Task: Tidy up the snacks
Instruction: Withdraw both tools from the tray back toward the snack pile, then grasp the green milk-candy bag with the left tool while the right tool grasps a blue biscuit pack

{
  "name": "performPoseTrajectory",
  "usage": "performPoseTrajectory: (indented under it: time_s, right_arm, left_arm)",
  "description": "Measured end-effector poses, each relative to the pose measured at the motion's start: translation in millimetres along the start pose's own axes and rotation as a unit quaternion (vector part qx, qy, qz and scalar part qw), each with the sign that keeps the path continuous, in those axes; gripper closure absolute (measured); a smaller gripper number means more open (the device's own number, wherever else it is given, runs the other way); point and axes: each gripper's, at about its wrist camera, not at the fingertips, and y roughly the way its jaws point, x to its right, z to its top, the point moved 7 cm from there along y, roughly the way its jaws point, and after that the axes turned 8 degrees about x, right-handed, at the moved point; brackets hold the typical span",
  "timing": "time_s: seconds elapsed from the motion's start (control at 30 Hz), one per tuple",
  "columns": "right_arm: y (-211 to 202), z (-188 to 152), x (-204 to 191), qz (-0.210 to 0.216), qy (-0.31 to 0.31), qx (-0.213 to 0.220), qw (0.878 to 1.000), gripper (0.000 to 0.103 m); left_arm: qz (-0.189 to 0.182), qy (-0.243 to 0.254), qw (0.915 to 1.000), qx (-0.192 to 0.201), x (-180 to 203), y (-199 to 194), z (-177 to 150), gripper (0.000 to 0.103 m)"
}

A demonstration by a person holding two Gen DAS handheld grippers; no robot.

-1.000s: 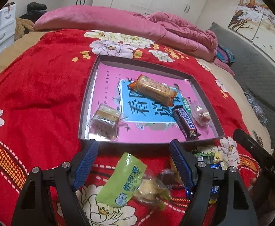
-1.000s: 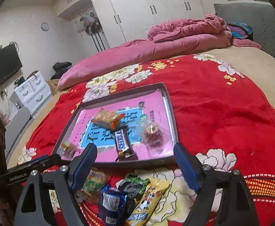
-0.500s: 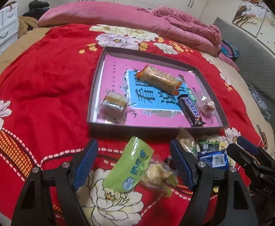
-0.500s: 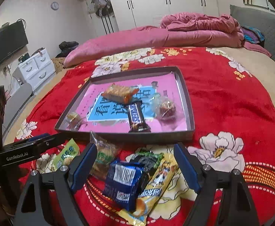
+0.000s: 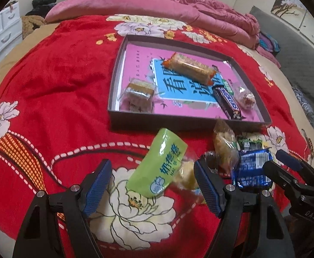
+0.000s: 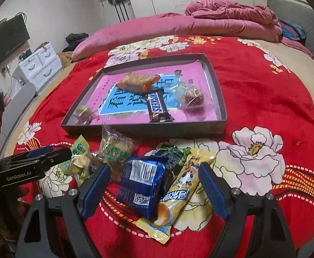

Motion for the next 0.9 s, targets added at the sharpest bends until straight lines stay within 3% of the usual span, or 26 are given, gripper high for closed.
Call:
performPoseTrajectory:
  time_s: [0.13,0.3,0.5,0.9]
  right_arm:
    - [2.6,-4.6,-3.4,0.01,-0.001,-0.01,1.0,0.021]
    - [1.9,-5.3,-9.6,0.025,-0.009,-0.008,1.0,0.038]
    - [-2.8,-4.0,-19.8,0.044,-0.024,0.003,0.999,0.051]
    - [-4.1,-1.7,-28.3,0.073,-0.024,0.009,0.997,0.058]
  left_arm:
    - [-0.001,0.002,0.9999,-0.011,3.1,2.1,-5.7,0.024]
    - [-0.004,-0.003,0.9998,-0.021,4.5,4.2,-10.1,0.024]
    - [-0.019,-0.03,0.9988,-0.036,2.5,6.9,-14.4,0.024]
    - [-0.039,-0.062,0.9963,-0.045,-0.3,12.6,-13.9,0.024]
